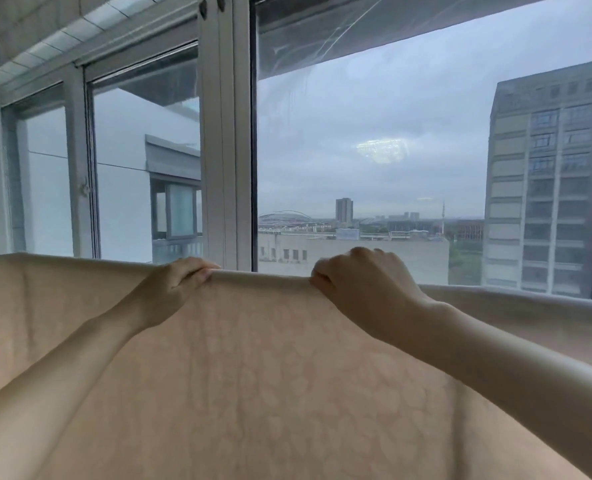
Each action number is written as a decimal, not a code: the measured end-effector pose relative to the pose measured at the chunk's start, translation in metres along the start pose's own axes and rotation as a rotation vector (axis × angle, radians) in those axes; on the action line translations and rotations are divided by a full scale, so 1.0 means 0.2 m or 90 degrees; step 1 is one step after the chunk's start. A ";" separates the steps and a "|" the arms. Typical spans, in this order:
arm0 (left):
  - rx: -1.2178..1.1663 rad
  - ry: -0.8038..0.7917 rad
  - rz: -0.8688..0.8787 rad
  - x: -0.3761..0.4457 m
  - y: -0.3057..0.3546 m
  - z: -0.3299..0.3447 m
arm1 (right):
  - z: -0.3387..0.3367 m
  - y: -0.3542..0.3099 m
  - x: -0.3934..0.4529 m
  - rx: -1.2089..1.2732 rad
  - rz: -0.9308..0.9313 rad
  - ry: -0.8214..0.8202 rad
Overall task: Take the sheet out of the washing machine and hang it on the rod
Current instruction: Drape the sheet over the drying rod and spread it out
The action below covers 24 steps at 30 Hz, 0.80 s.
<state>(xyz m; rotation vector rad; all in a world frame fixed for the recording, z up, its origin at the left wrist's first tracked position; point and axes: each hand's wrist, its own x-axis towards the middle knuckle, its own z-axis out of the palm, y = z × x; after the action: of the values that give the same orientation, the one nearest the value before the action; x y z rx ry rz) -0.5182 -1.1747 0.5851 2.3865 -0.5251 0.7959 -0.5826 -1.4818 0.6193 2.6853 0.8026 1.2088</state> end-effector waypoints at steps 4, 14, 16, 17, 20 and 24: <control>-0.036 0.011 0.024 -0.01 -0.16 -0.11 | 0.05 -0.13 0.07 0.066 0.034 0.003; 0.069 0.155 0.139 0.08 -0.26 -0.13 | 0.17 -0.27 0.20 -0.032 0.026 0.114; 0.053 0.218 0.177 0.08 -0.24 -0.15 | 0.14 -0.29 0.21 -0.032 0.057 0.174; 0.033 0.262 0.191 0.07 -0.23 -0.17 | 0.11 -0.30 0.22 -0.022 0.072 0.212; 0.013 0.302 0.212 0.00 -0.27 -0.19 | 0.10 -0.36 0.19 -0.018 0.040 0.276; 0.038 0.164 0.234 -0.07 -0.42 -0.14 | 0.21 -0.39 0.09 -0.046 -0.039 0.149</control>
<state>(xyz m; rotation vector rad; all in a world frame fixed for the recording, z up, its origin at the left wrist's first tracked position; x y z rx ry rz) -0.4968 -1.0906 0.5615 2.2217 -0.8539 1.2743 -0.5762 -1.4010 0.5801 2.4739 0.8447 1.5256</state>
